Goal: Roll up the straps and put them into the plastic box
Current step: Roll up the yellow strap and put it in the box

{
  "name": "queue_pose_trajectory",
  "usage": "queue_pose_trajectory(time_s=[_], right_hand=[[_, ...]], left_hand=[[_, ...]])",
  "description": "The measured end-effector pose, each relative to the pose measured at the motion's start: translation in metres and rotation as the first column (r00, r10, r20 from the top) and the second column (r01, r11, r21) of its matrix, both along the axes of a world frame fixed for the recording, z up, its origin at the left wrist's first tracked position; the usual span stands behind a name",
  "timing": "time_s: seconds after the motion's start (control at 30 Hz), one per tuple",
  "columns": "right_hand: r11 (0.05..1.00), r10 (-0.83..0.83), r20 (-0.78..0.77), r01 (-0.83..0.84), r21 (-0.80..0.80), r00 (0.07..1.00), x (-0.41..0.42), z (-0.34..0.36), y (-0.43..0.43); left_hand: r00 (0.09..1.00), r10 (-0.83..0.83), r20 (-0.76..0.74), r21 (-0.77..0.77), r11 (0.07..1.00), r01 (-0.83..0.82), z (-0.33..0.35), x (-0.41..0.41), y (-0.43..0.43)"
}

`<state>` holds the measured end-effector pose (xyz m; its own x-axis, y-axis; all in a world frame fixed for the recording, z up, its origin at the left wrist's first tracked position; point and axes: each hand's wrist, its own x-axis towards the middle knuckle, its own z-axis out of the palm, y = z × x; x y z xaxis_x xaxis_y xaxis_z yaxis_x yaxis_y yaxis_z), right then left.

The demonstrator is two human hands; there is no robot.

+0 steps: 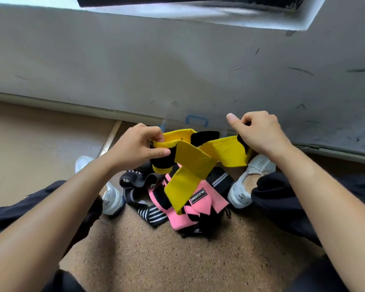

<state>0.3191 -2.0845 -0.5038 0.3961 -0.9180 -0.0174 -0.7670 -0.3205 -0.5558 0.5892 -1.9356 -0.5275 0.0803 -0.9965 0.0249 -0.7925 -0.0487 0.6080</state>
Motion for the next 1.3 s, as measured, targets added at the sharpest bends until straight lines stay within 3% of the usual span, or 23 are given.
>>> queue_pose_trajectory(time_s=[0.23,0.37,0.6,0.7,0.83,0.9,1.0,1.07,1.17,1.3], right_hand=[[0.993,-0.096,-0.036,0.093,-0.071,0.995,-0.022,0.021,-0.021],[0.981,-0.157,0.003,0.156,-0.111,0.988,-0.031,0.009,-0.029],[0.964,-0.227,-0.049,0.217,-0.153,0.973,-0.040,-0.021,-0.034],[0.966,-0.238,-0.028,0.233,-0.108,0.971,-0.041,-0.034,-0.033],[0.981,-0.191,-0.057,0.190,-0.033,0.980,-0.036,-0.047,-0.026],[0.982,-0.179,-0.029,0.180,0.050,0.983,-0.038,-0.048,-0.028],[0.923,-0.153,0.237,0.054,0.381,0.959,-0.036,-0.048,-0.027],[0.860,-0.099,0.377,-0.111,0.498,0.921,-0.031,-0.048,-0.029],[0.832,0.085,0.417,-0.295,0.470,0.905,-0.029,-0.035,-0.025],[0.894,0.232,0.330,-0.334,0.297,0.915,-0.030,-0.012,-0.026]], left_hand=[[0.995,0.094,-0.021,-0.012,0.995,-0.094,0.007,0.020,0.000],[0.990,0.130,-0.062,0.067,0.990,-0.126,0.008,0.031,0.004],[0.992,0.117,0.051,0.174,0.977,-0.125,-0.003,0.038,0.011],[0.992,0.121,0.032,0.211,0.970,-0.125,-0.011,0.037,0.013],[0.995,0.101,-0.009,0.230,0.968,-0.097,-0.020,0.036,0.013],[0.983,0.143,-0.115,0.240,0.964,-0.112,-0.022,0.040,0.015],[0.928,0.198,-0.315,0.241,0.963,-0.124,-0.019,0.037,0.017],[0.896,0.185,-0.403,0.227,0.969,-0.099,-0.016,0.030,0.015],[0.858,0.169,-0.485,0.223,0.973,-0.066,-0.014,0.027,0.013],[0.807,0.168,-0.566,0.186,0.980,-0.074,-0.009,0.023,0.011]])
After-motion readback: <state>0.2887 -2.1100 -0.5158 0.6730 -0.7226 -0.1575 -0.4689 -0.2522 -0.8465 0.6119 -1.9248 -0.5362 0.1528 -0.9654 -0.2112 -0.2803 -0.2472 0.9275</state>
